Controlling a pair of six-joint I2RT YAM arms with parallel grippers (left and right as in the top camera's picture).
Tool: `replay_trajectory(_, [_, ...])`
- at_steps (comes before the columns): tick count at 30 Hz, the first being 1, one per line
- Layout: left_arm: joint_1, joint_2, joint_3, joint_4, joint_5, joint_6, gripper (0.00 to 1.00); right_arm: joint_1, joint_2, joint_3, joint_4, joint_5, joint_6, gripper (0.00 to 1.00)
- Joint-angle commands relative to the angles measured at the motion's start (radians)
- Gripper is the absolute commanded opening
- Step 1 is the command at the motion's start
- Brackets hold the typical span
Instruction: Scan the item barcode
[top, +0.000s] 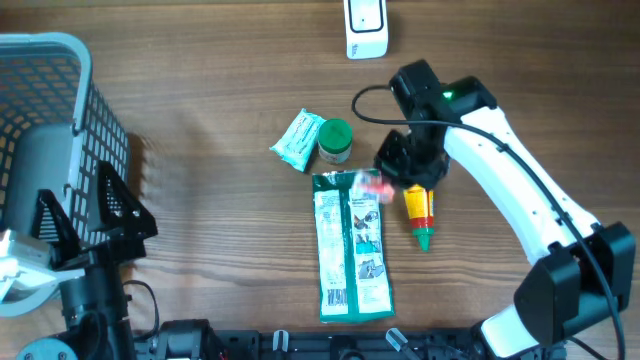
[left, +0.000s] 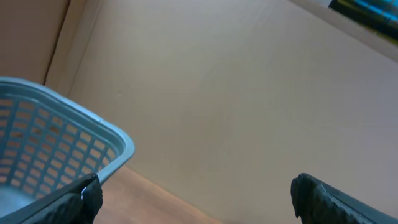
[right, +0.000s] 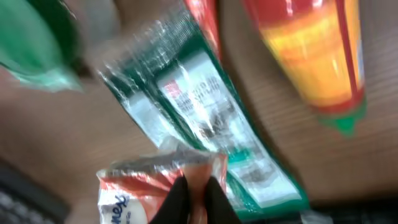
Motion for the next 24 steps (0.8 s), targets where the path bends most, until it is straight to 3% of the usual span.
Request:
replay_trajectory(1, [-0.006,-0.008,-0.006,0.0,0.012,-0.002,1.0,0.005,-0.023,0.012,0.158,0.206,0.051,0.04])
replay_trajectory(5, [-0.006,-0.008,-0.006,0.008,0.007,-0.002,1.0,0.004,-0.022,0.012,0.313,0.333,0.043,0.04])
replay_trajectory(8, [-0.006,-0.008,-0.006,0.014,-0.055,-0.002,1.0,0.003,-0.019,0.012,0.496,0.418,-0.098,0.04])
replay_trajectory(12, [-0.006,-0.007,-0.006,-0.005,-0.135,-0.002,1.0,-0.001,-0.003,0.011,0.698,0.491,-0.137,0.04])
replay_trajectory(19, [-0.006,-0.007,-0.006,-0.183,-0.139,-0.002,1.0,-0.006,0.049,0.011,0.903,0.628,-0.161,0.04])
replay_trajectory(24, [-0.006,-0.007,-0.006,-0.308,-0.138,-0.002,1.0,-0.016,0.133,0.011,1.101,0.628,-0.409,0.04])
